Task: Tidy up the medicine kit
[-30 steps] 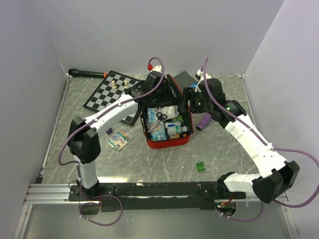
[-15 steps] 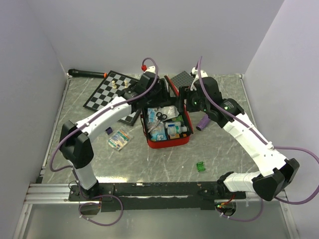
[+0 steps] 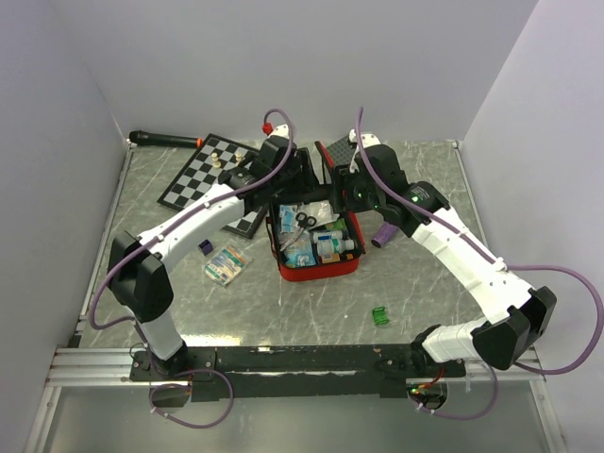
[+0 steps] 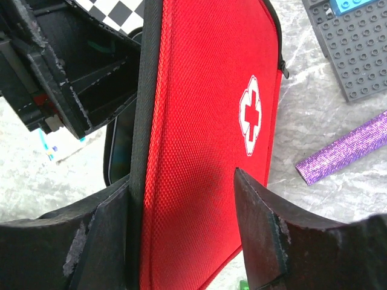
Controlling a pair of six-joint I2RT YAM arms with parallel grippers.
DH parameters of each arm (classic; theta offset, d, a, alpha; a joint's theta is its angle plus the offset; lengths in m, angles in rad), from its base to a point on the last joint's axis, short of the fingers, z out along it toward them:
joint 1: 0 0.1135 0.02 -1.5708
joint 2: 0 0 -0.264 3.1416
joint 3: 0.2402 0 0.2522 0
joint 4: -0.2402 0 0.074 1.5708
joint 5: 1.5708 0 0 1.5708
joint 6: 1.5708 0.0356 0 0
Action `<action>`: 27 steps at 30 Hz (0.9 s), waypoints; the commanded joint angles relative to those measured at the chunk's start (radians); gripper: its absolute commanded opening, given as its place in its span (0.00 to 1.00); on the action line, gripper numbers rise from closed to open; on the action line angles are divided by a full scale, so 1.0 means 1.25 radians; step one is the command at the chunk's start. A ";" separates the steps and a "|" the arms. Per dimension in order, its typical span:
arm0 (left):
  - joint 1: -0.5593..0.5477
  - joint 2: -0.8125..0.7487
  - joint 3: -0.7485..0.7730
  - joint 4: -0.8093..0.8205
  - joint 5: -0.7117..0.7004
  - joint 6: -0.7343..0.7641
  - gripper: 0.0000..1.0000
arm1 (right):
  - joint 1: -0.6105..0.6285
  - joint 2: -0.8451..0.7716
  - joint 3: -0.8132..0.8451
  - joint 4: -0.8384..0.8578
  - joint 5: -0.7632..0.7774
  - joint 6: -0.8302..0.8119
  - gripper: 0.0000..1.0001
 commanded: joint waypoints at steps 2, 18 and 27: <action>0.024 -0.125 -0.071 -0.011 -0.059 -0.014 0.68 | 0.013 -0.007 0.038 -0.008 0.016 -0.012 0.69; 0.115 -0.455 -0.648 -0.018 -0.097 -0.035 0.67 | 0.016 -0.032 -0.018 0.014 -0.001 -0.012 0.75; 0.069 -0.302 -0.611 -0.060 -0.222 -0.125 0.80 | 0.016 -0.034 -0.039 0.022 0.000 -0.004 0.75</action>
